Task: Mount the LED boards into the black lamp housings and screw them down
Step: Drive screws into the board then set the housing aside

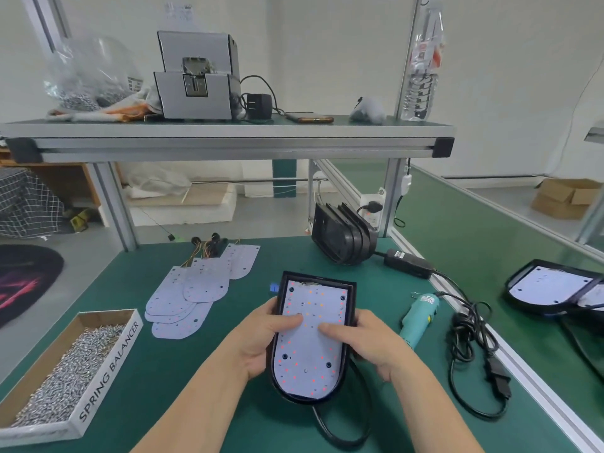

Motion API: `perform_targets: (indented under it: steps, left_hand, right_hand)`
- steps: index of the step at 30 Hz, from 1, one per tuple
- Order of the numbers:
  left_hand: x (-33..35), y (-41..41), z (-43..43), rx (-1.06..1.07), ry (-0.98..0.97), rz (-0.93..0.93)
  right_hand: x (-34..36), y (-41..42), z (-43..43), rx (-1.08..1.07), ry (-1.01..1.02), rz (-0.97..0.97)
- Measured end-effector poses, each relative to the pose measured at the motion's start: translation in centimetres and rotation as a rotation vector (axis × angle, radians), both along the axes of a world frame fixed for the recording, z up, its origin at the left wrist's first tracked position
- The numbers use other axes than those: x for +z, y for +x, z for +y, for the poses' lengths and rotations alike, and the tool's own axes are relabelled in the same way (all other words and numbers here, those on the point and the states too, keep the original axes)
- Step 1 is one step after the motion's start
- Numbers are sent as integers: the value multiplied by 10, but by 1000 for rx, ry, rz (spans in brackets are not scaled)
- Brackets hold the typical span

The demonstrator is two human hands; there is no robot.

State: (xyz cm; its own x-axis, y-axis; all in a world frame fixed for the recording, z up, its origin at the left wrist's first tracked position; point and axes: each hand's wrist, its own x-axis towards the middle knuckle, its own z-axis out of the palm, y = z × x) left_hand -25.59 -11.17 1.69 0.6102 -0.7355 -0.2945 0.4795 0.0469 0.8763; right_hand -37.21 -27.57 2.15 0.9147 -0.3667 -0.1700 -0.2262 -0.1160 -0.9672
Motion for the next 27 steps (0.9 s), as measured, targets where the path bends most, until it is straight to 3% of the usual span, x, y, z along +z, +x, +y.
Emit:
perform_targets:
  steps: [5,12,16,20,27]
  left_hand:
    - [6,-2,-4,-60,-6,6]
    - [-4,2,-11,160,69,-64]
    - [-39,7,1,355,308,-331]
    - [-56,4,7,288,445,-565]
    - [-56,5,9,264,470,-647]
  right_hand:
    - [-7,-3,0,-5,210,-102]
    - [-21,0,0,-160,322,-224]
    - [-17,0,-16,-331,350,-309]
    - [-9,-4,-35,-490,401,-377]
    - [6,-33,-74,-600,347,-437]
